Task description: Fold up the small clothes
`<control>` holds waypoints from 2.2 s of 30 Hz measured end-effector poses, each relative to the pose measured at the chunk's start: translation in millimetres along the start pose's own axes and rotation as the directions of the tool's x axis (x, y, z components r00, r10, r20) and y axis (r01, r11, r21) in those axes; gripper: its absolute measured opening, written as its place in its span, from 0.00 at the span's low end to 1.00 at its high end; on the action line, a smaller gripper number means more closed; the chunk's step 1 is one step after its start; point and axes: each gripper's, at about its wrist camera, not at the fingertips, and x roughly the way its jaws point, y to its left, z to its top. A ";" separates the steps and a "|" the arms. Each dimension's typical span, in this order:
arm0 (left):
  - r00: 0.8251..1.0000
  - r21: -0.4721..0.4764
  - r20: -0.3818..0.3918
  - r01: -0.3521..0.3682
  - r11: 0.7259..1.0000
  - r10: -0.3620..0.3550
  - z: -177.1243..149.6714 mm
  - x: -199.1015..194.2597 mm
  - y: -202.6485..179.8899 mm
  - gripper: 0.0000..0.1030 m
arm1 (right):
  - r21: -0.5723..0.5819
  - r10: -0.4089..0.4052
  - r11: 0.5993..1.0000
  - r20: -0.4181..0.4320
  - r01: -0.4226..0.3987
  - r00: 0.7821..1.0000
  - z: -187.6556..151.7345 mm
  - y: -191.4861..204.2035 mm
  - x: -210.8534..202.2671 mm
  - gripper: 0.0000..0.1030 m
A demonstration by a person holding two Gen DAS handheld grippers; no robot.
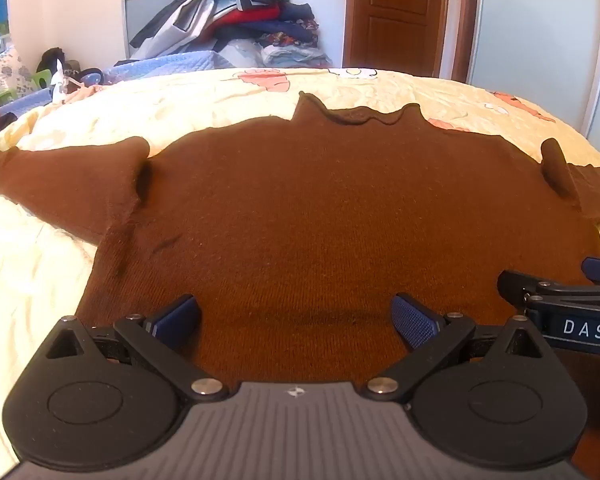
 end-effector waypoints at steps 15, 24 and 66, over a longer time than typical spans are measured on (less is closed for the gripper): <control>1.000 -0.017 0.016 0.013 1.000 -0.013 -0.6 -1.1 1.4 1.00 | 0.001 0.001 1.000 0.003 -0.001 1.000 -0.5 0.0 -0.2 1.00; 1.000 -0.017 0.016 0.013 1.000 -0.012 -0.6 -1.1 1.4 1.00 | 0.001 0.001 1.000 0.003 -0.001 1.000 -0.6 -0.2 -0.4 1.00; 1.000 -0.016 0.015 0.012 1.000 -0.012 -0.4 -0.9 1.2 1.00 | 0.001 0.001 1.000 0.004 -0.001 1.000 -1.0 0.2 -1.3 1.00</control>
